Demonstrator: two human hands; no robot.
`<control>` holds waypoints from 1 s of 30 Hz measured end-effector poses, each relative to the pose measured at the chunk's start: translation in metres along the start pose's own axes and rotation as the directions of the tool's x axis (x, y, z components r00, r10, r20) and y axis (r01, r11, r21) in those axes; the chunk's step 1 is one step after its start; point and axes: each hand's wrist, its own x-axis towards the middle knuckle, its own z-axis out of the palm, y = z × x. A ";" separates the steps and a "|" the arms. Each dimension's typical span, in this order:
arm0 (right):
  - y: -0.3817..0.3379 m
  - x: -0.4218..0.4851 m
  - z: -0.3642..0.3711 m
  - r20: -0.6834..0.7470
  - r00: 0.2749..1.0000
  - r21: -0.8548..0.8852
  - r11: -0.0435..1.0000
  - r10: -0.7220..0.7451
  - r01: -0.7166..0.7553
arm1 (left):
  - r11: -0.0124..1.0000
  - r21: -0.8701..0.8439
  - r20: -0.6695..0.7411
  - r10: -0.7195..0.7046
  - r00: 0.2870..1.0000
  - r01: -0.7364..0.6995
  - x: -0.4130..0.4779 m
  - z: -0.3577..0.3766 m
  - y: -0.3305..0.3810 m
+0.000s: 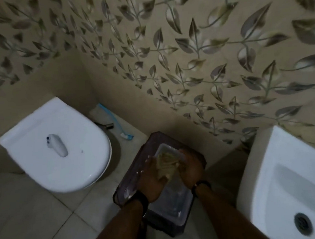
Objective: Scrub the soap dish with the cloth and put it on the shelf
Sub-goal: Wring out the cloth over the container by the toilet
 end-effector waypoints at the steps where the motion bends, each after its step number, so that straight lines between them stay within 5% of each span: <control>1: 0.002 0.002 0.005 0.057 0.998 -0.068 0.998 -0.010 0.014 | 0.992 0.125 0.017 0.020 1.000 -0.022 0.001 0.005 -0.008; 6: 0.015 0.007 0.044 0.392 0.919 -0.289 0.944 -0.034 0.158 | 0.925 0.363 0.206 0.038 0.978 -0.113 -0.002 0.030 -0.046; 10: 0.021 -0.001 0.063 0.527 0.849 -0.461 0.856 0.051 0.234 | 0.887 0.432 0.163 0.099 0.982 -0.162 0.001 0.042 -0.057; 18: 0.028 -0.008 0.079 0.478 0.878 -0.488 0.843 0.042 0.226 | 0.859 0.473 0.237 0.089 0.967 -0.195 0.044 0.059 -0.083; 30: 0.022 -0.010 0.057 0.376 0.926 -0.432 0.881 -0.019 0.194 | 0.903 0.381 0.113 0.168 0.979 -0.199 0.040 0.054 -0.066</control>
